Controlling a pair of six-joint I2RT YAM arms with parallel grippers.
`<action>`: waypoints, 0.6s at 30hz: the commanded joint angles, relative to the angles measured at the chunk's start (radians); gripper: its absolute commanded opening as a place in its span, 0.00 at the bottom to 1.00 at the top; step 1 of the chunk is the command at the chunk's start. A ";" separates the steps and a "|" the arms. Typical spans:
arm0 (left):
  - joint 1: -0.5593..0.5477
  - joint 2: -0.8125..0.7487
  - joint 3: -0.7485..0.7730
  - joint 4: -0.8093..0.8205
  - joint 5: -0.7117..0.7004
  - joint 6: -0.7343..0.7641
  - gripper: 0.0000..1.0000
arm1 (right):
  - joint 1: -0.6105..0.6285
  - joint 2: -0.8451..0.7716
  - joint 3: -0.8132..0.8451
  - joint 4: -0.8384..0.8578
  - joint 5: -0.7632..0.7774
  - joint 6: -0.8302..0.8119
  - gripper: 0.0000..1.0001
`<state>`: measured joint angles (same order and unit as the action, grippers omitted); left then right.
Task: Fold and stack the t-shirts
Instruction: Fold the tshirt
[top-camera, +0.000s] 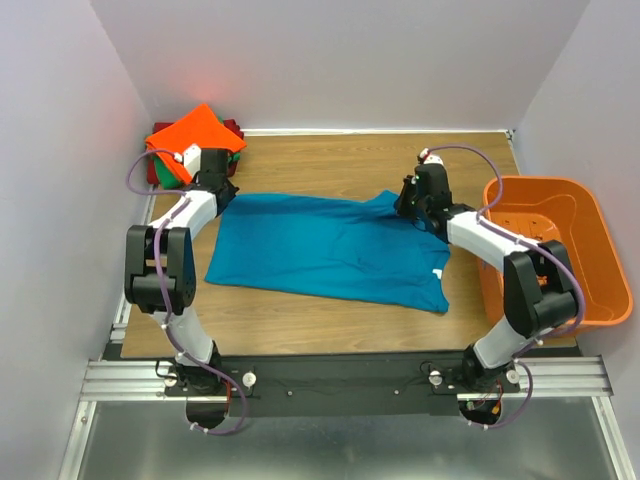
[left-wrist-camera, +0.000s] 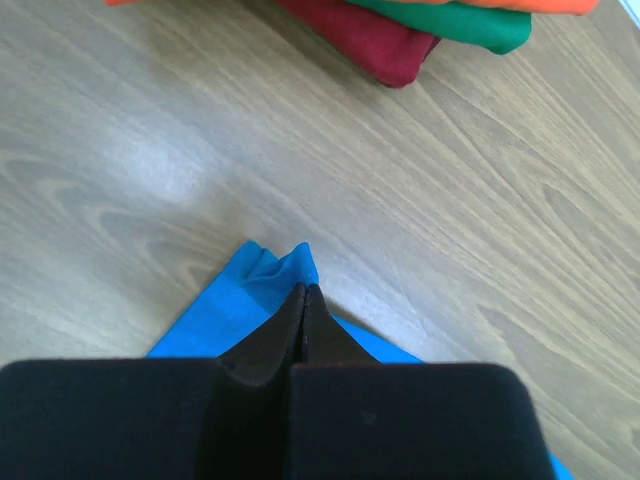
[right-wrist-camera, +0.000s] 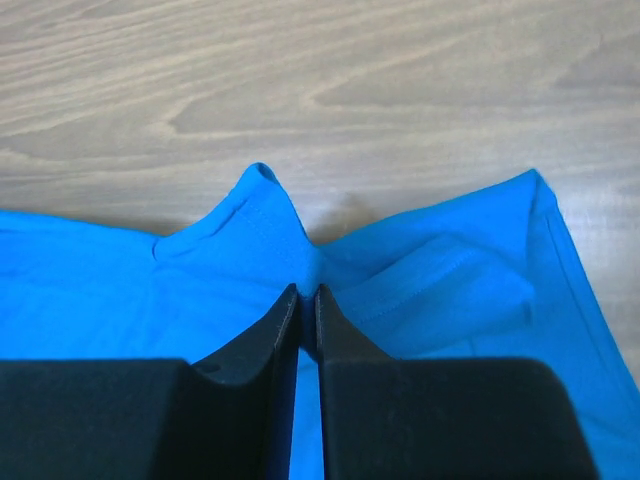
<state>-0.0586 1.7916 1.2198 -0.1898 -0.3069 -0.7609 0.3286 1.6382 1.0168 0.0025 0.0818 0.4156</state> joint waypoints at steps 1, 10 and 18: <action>0.009 -0.073 -0.061 0.039 0.023 -0.051 0.00 | 0.015 -0.083 -0.063 0.013 0.058 0.038 0.17; 0.009 -0.169 -0.193 0.072 0.049 -0.092 0.00 | 0.041 -0.192 -0.187 0.001 0.055 0.066 0.17; 0.011 -0.225 -0.267 0.079 0.045 -0.110 0.00 | 0.086 -0.261 -0.277 0.001 0.047 0.110 0.17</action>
<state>-0.0536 1.6199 0.9829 -0.1329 -0.2623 -0.8459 0.3988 1.4128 0.7734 0.0013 0.1089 0.4908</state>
